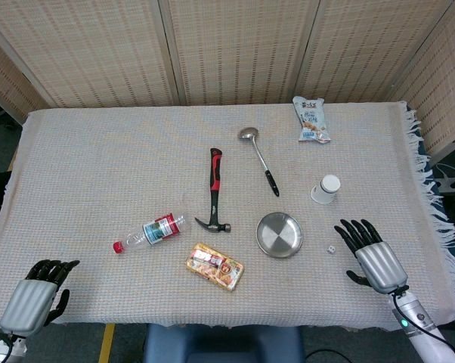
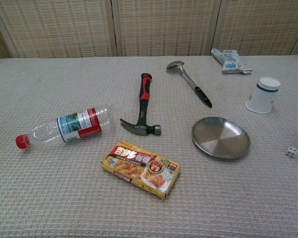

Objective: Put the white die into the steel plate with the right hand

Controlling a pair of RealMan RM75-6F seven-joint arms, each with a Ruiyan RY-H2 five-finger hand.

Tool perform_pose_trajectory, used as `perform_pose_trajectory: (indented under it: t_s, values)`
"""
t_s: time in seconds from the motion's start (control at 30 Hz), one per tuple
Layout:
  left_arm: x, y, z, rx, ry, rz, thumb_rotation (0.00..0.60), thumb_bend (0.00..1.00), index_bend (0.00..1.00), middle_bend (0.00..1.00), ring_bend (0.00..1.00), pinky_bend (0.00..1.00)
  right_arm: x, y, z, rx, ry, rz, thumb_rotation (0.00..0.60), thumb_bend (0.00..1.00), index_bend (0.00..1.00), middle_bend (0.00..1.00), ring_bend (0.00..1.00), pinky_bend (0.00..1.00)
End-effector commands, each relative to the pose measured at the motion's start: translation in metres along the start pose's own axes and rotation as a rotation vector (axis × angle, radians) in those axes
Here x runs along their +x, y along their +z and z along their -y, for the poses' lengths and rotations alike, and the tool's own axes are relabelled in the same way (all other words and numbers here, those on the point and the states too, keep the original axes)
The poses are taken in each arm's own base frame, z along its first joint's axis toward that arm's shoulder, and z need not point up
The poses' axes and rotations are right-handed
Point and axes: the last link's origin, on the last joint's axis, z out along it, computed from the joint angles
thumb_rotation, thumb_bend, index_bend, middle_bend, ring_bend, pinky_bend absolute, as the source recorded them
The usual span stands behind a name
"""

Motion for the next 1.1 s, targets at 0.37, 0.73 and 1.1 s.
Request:
perform_pose_trajectory:
  t_s: [0.37,0.73,1.1]
  values:
    - [0.003,-0.003,-0.002,-0.003,0.000,-0.012,0.600,0.56,0.18,0.25,0.18,0.19,-0.001,0.000,0.000,-0.008,0.012,0.010,0.600,0.07,0.03,0.00,0.00,0.13]
    - [0.007,-0.005,-0.003,-0.002,0.000,-0.027,0.600,0.56,0.18,0.26,0.19,0.19,0.001,0.008,-0.003,-0.053,-0.017,-0.110,0.600,0.07,0.27,0.47,0.32,0.49]
    - [0.007,-0.004,0.000,0.008,-0.009,-0.023,0.600,0.56,0.18,0.26,0.19,0.19,-0.007,0.049,-0.007,0.082,-0.085,-0.003,0.600,0.07,0.42,0.82,0.67,0.82]
